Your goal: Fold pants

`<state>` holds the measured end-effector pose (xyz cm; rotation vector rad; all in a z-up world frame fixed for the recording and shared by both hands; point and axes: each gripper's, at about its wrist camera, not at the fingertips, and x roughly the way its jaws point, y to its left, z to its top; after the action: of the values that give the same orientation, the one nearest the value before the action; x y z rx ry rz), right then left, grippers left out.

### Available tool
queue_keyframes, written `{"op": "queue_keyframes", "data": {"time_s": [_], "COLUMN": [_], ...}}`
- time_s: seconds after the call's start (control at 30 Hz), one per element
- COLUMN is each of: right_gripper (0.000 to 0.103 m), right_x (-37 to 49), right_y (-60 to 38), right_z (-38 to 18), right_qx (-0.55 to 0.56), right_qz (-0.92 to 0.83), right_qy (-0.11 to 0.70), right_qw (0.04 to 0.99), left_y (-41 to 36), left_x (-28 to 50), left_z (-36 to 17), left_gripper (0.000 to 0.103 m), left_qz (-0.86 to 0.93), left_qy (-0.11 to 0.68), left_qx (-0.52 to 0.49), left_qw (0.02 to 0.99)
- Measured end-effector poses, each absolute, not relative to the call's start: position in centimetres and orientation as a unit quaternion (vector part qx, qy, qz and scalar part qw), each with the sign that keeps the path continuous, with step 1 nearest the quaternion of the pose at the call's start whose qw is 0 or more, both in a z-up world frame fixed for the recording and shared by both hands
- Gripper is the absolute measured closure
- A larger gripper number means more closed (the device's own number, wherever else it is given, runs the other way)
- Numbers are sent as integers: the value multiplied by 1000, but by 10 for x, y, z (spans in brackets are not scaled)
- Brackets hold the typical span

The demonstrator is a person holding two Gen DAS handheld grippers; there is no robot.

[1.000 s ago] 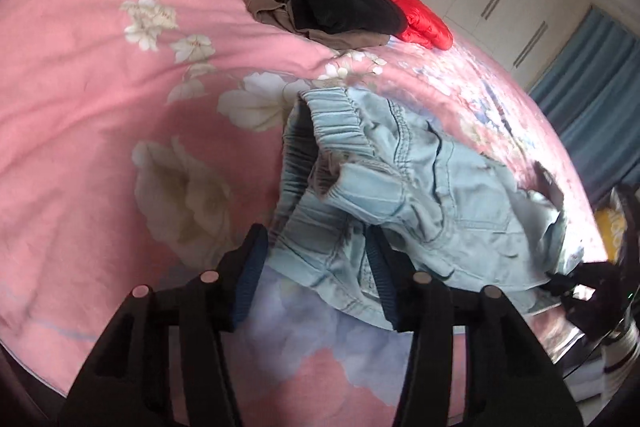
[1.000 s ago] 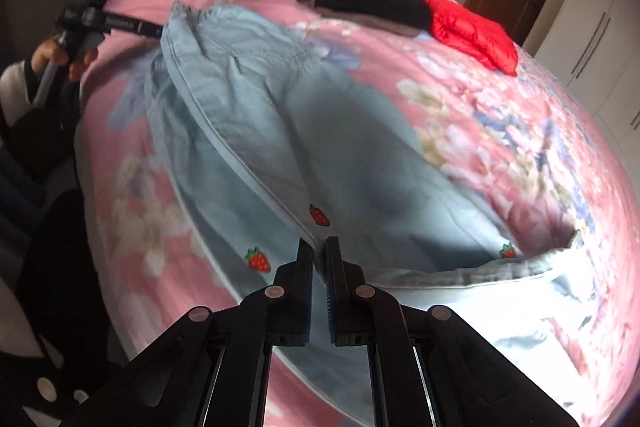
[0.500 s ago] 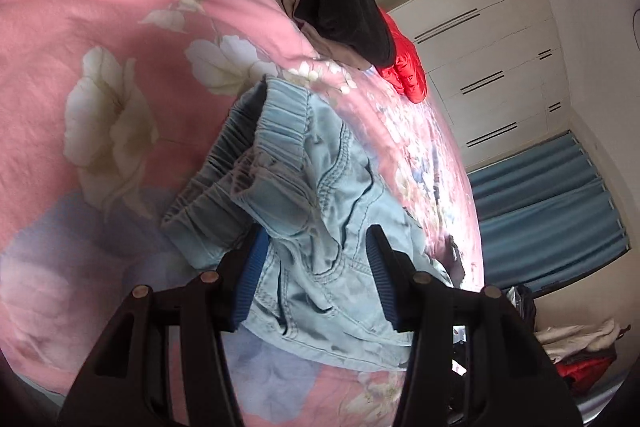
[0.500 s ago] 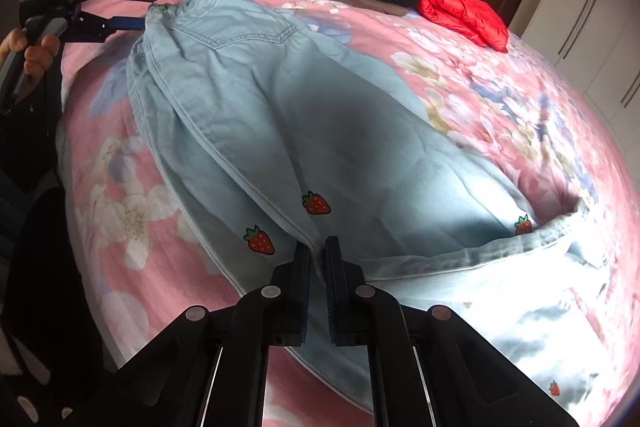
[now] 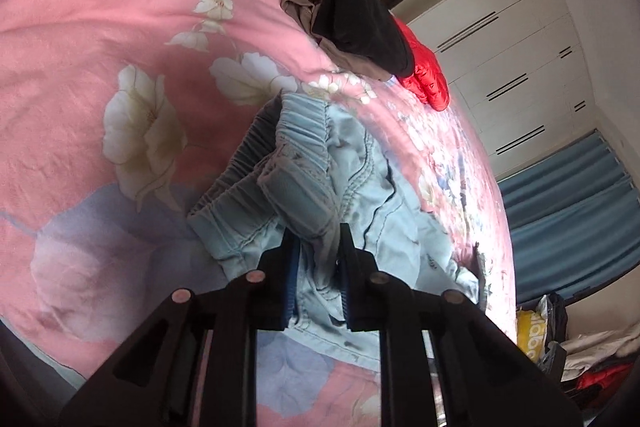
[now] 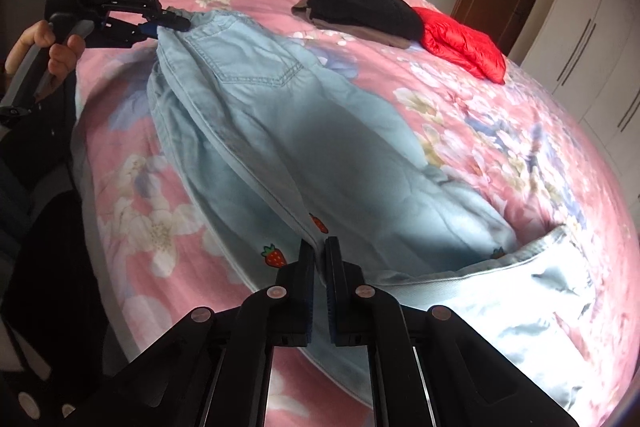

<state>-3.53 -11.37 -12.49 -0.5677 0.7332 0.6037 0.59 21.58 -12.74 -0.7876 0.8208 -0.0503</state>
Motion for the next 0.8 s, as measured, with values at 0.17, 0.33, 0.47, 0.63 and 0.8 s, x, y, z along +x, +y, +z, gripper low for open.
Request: {"op": "queue_keyframes", "data": {"time_s": [0.17,0.33,0.47,0.63,0.8], "right_gripper": [97,97,95,94,94], "right_x": [-34,-36,-37,-35,-15], "right_y": [-110,-110,-122,-140,-124], "right_z": [-144,-150,-134,-110,-131], "right_qx": [-272,-277,-233,-131,-79], "right_qz": [284,279,279,290,252], "right_qy": [371,380,389,365,376], "right_qw": [841,837,846,875,888], "left_y": [214,214,205,177,99], "left_x": [16,9,-13,-18,-5], "left_z": [-156,-146,-121,-101,-96], "left_gripper": [83,81,55,52,53], "left_qz": [-7,-10,10,-32,-94], "left_qy": [415,422,404,384,400], "left_qx": [-354,-336,-279,-260,-173], "left_qw": [838,842,871,885,895]}}
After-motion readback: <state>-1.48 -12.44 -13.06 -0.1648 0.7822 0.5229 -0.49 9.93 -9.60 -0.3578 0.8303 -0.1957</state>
